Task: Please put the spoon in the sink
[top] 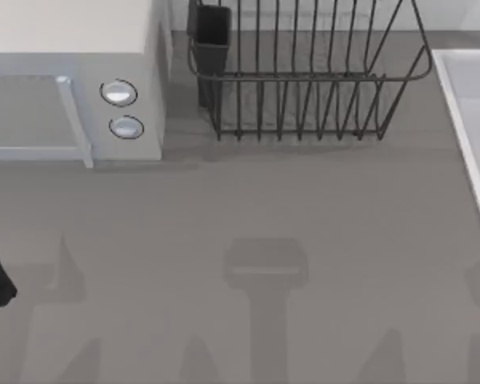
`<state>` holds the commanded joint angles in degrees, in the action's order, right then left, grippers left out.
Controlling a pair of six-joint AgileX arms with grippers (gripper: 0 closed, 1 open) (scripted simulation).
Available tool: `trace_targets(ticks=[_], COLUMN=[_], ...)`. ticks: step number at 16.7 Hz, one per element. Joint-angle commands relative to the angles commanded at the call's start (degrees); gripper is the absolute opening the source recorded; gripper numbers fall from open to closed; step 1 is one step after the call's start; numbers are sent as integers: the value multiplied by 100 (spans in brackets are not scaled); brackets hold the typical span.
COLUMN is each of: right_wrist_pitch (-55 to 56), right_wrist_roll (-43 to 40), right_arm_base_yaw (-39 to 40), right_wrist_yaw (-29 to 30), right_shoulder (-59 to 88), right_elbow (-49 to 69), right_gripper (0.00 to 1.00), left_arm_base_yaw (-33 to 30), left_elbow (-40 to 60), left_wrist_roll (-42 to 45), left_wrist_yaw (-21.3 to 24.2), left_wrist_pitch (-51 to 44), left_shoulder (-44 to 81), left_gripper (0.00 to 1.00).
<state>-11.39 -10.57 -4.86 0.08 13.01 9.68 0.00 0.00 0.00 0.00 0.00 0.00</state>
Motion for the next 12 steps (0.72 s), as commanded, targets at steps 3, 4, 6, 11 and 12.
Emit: trace_targets(ticks=[3,4,6,11,12], right_wrist_pitch=[-1057,-1440,-2209,-3879,-4135], right_wrist_roll=[-934,-1267,-1938,-3436,-3678], right_arm_base_yaw=[-421,-572,-878,-1565,-1672], right_wrist_yaw=[-9,-13,-18,-17,-19], right_shoulder=[1441,1992,3094,5289,5623], right_elbow=[842,1139,1734,3097,3326], right_gripper=[100,100,100,100,100], left_arm_base_yaw=[0,0,0,0,0], left_elbow=[0,0,0,0,0], left_wrist_roll=[0,0,0,0,0], left_wrist_yaw=[0,0,0,0,0], left_wrist_pitch=[0,0,0,0,0], left_shoulder=[0,0,0,0,0], left_gripper=[100,100,100,100,100])
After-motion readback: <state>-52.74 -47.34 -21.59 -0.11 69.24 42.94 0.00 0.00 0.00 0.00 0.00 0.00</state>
